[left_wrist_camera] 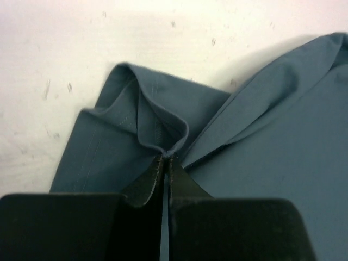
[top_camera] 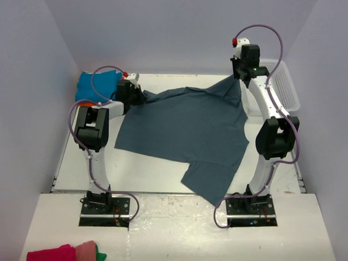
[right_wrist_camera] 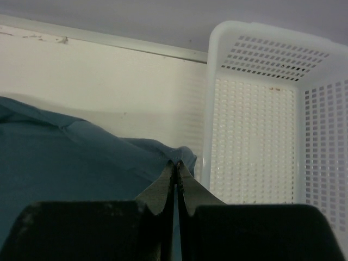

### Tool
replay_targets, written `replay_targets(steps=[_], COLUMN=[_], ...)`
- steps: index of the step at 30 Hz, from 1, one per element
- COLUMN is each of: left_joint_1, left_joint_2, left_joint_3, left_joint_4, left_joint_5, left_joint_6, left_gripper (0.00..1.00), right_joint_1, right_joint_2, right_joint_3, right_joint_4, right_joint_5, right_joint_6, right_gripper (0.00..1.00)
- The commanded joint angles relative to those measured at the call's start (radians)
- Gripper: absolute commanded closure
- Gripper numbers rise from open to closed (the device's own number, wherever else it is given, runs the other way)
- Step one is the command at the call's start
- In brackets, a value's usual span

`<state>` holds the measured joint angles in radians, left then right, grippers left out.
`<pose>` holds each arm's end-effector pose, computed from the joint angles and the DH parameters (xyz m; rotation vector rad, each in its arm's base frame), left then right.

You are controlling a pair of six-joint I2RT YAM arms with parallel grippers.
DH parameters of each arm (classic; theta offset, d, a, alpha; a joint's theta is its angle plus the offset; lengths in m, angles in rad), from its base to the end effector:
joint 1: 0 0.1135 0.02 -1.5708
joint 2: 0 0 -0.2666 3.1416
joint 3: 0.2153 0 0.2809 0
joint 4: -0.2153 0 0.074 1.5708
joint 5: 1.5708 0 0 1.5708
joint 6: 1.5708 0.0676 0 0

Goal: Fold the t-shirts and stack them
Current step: Flatten out the tshirt

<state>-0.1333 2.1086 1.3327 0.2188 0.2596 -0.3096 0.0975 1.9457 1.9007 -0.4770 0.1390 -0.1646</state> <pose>0.5059 -0.0853 0.1194 -0.0340 2.1540 -0.5357 0.5151 0.0410 0.3389 -0.1898 2.0840 -0.1861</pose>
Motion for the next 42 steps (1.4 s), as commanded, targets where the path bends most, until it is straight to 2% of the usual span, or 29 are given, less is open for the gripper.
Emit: replay_targets(steps=[1,9,15,24,31,42], left_joint_1=[0.001,0.003,0.009,0.063,0.13,0.173], left_joint_2=[0.004,0.008,0.079,0.059,-0.001,-0.105], left_joint_3=[0.106,0.219,0.324,0.289,0.197,0.132], left_joint_4=[0.088,0.1,0.059,0.086,0.129,0.159], left_joint_5=[0.018,0.015,0.046,0.053,0.032,0.029], left_joint_6=[0.041,0.055,0.07,0.053,0.011,0.009], left_gripper=[1.0,1.0,1.0,1.0,1.0,1.0], right_joint_1=[-0.007,-0.007,-0.005,-0.009,-0.008,-0.012], right_joint_2=[0.009,-0.014,-0.045,-0.113,-0.088,-0.038], right_joint_3=[0.058,0.054,0.018,-0.052,0.004,0.089], right_joint_4=[0.054,0.051,0.048,0.078,0.048,0.028], right_joint_5=[-0.007,0.007,0.033,0.077,0.143,0.166], right_joint_6=[0.01,0.014,0.019,0.046,0.083,0.096], right_gripper=[1.0,1.0,1.0,1.0,1.0,1.0])
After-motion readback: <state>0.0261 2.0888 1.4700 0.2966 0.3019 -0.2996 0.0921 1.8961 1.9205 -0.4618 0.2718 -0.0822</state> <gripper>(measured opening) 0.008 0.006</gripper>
